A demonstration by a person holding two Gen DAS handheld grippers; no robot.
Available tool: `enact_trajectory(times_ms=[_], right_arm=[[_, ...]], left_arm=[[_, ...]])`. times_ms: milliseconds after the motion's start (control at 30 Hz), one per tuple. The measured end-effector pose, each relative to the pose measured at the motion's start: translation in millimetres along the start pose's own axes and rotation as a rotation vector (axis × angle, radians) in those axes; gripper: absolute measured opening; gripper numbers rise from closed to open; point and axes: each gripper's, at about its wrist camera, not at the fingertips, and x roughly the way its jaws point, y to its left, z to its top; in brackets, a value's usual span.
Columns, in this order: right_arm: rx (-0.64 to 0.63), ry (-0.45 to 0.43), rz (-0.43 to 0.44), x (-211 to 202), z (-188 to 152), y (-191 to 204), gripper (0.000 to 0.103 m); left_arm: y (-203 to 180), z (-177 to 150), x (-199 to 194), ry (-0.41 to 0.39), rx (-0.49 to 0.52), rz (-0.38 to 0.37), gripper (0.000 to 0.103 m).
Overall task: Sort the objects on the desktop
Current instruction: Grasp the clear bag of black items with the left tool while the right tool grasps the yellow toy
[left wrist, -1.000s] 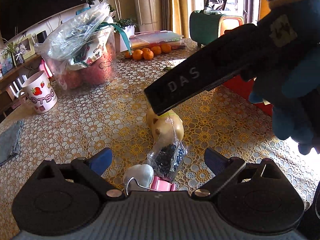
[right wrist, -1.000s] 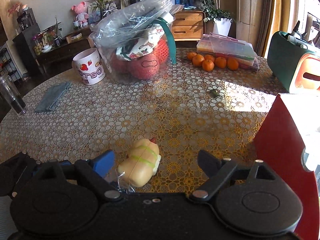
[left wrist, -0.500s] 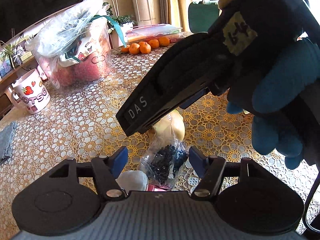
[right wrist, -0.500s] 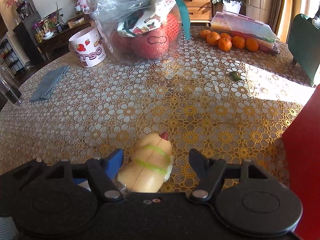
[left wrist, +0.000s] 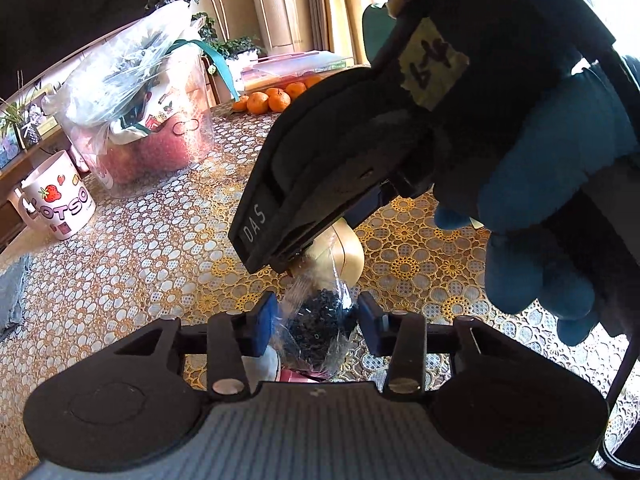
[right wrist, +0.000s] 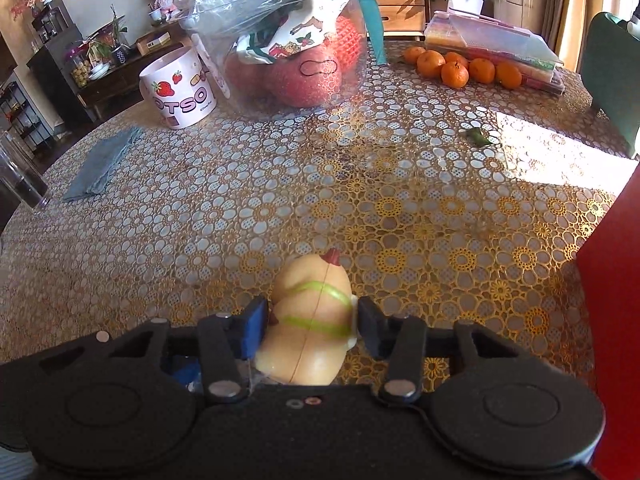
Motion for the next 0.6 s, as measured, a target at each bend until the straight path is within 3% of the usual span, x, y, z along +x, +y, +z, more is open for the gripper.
enact_trajectory(times_ms=[600], right_arm=[[0.018, -0.064, -0.047, -40, -4, -20, 0.046]], left_arm=[[-4, 3, -19, -0.020, -0.021, -0.021, 0.032]])
